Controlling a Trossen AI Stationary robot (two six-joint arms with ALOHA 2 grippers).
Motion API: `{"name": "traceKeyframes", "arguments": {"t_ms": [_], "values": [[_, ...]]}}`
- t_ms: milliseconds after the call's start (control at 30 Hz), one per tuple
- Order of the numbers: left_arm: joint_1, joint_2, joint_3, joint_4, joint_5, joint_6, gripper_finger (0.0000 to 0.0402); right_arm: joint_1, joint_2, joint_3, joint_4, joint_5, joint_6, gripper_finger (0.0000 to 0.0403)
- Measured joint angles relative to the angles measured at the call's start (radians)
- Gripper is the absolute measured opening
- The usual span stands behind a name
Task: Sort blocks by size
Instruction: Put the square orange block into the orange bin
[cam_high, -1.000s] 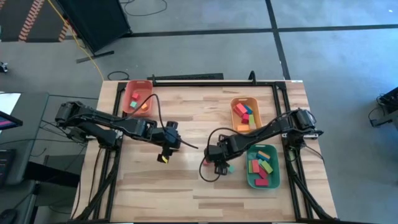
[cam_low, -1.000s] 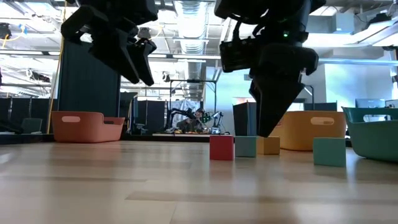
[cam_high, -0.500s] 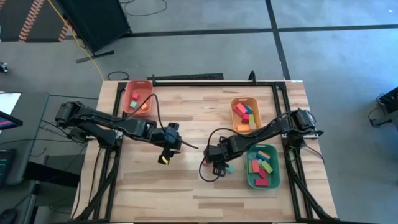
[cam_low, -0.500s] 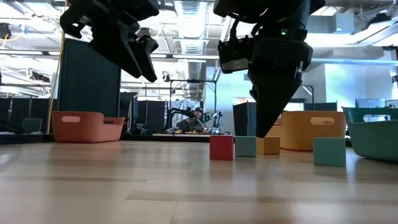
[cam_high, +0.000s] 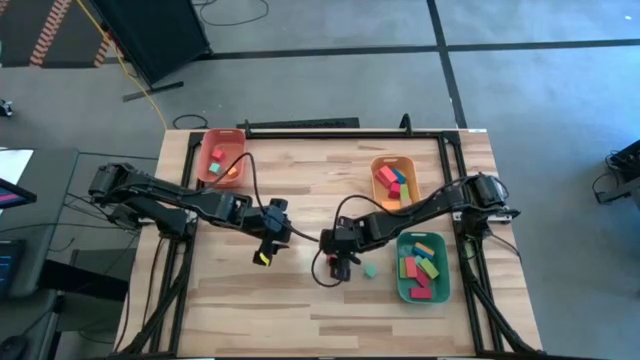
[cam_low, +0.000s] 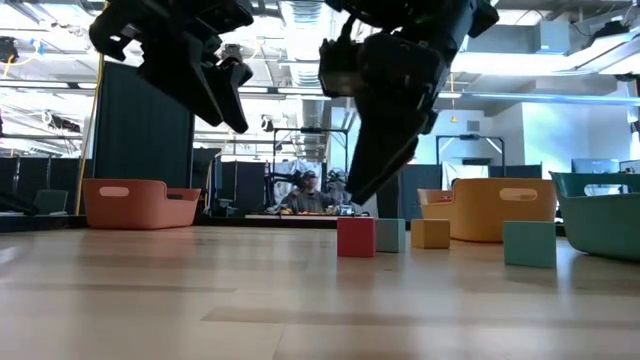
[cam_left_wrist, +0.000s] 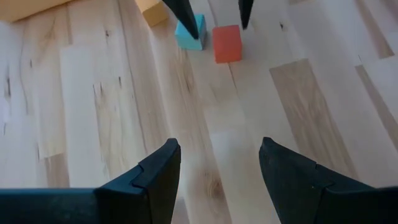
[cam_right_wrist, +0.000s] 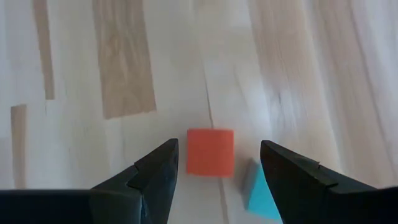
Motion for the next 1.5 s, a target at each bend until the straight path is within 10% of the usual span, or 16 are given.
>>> {"name": "traceKeyframes", "arguments": {"t_ms": [267, 1500], "values": [[0.0, 0.0, 0.0, -0.012, 0.001, 0.007, 0.0209, 0.037, 0.0, 0.0, -0.013, -0.116, 0.064, 0.0255], [-0.006, 0.235, 0.0, 0.146, 0.055, 0.061, 0.0209, 0.106, 0.081, 0.032, -0.01, -0.014, 0.007, 0.0255]]}}
